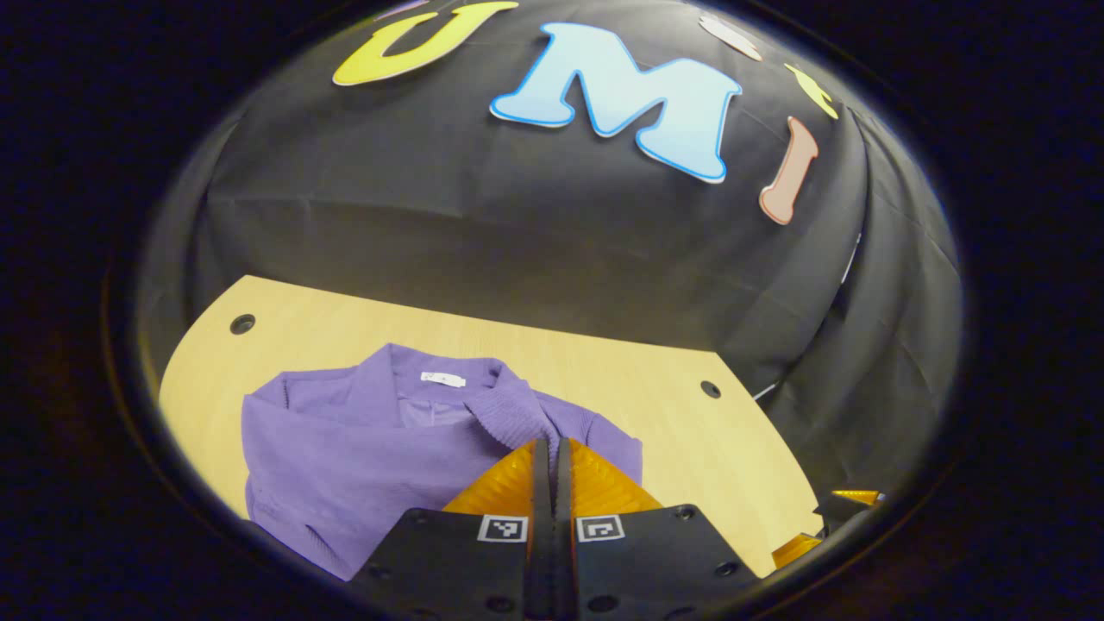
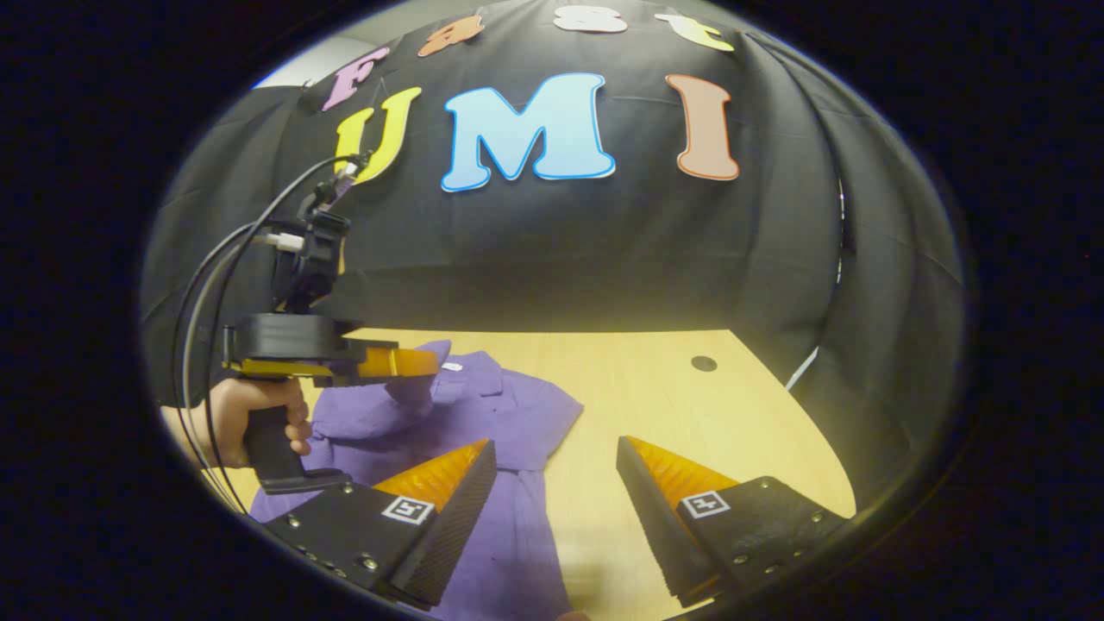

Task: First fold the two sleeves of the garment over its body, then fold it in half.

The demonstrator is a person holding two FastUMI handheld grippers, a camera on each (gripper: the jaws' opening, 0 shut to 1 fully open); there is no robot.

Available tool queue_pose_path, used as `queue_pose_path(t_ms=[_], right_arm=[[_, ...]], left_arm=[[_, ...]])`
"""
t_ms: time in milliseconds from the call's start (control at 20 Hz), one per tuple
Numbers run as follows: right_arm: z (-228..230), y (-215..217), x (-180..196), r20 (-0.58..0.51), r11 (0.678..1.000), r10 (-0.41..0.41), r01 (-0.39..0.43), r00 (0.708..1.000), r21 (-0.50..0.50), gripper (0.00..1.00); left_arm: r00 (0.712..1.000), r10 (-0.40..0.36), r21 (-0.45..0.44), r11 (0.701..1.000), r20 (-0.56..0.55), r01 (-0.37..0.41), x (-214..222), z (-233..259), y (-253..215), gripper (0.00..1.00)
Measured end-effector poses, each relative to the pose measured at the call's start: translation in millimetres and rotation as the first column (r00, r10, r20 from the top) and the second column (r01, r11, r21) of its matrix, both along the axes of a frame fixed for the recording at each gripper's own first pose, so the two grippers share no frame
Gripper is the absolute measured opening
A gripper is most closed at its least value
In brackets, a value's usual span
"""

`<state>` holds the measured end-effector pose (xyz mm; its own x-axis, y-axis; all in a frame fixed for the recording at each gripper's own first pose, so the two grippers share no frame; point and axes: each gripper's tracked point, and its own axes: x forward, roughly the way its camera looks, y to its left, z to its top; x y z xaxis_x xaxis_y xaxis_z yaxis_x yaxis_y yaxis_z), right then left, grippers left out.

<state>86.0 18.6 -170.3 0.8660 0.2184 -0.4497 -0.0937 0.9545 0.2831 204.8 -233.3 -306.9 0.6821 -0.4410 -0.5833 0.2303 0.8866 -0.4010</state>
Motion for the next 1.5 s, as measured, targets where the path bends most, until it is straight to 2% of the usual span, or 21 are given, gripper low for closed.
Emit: queue_pose_path(t_ms=[350,450,600,650,700,750,850,1000,1150,1200,1500], right_arm=[[-4.6,-19.5,-24.2,0.005,1.0,-0.005,0.004,1.0,0.01,0.89],[-5.6,-23.5,-31.0,0.01,1.0,0.005,-0.005,1.0,0.014,0.89],[-7.3,-26.3,-44.8,0.008,1.0,0.019,-0.019,1.0,-0.014,0.88],[-6.2,-28.1,-49.0,0.007,1.0,0.016,-0.016,1.0,-0.022,0.88],[-5.1,-31.7,-54.6,0.008,1.0,0.008,-0.008,1.0,-0.028,0.88],[-3.7,-34.1,-59.4,0.009,1.0,0.0,0.001,1.0,-0.031,0.88],[-2.7,-33.3,-65.8,0.005,0.999,-0.017,0.017,1.0,-0.037,0.88],[-0.6,-31.6,-74.7,0.008,0.997,-0.038,0.038,0.999,-0.067,0.88],[1.1,-21.3,-86.9,-0.002,0.998,-0.042,0.041,0.999,-0.056,0.89],[-2.0,-15.5,-91.0,-0.014,0.998,-0.043,0.042,0.999,-0.043,0.89],[-23.2,6.3,-125.7,-0.089,0.998,-0.03,0.024,0.996,-0.064,0.88]], left_arm=[[0.995,-0.097,0.087,0.991,-0.037,0.099,-24.3,-29.9,-29.2,0.06],[0.992,-0.119,0.112,0.986,-0.042,0.123,-32.0,-38.9,-33.1,0.08],[0.989,-0.142,0.099,0.984,-0.051,0.147,-46.6,-39.9,-38.2,0.14],[0.989,-0.14,0.096,0.985,-0.04,0.143,-50.5,-36.8,-36.4,0.23],[0.99,-0.141,0.095,0.985,-0.029,0.143,-53.8,-32.6,-36.1,0.5],[0.99,-0.142,0.092,0.985,-0.02,0.143,-56.8,-29.1,-36.3,0.49],[0.99,-0.144,0.085,0.986,-0.01,0.144,-64.5,-23.3,-31.1,0.7],[0.992,-0.125,0.088,0.989,0.022,0.123,-73.7,-6.5,-12.0,0.87],[0.994,-0.092,0.097,0.992,0.065,0.085,-89.0,10.2,23.5,0.89],[0.994,-0.079,0.103,0.992,0.072,0.072,-96.4,15.5,37.3,0.92],[0.995,-0.034,0.157,0.987,0.098,0.018,-156.8,25.6,123.2,0.89]])
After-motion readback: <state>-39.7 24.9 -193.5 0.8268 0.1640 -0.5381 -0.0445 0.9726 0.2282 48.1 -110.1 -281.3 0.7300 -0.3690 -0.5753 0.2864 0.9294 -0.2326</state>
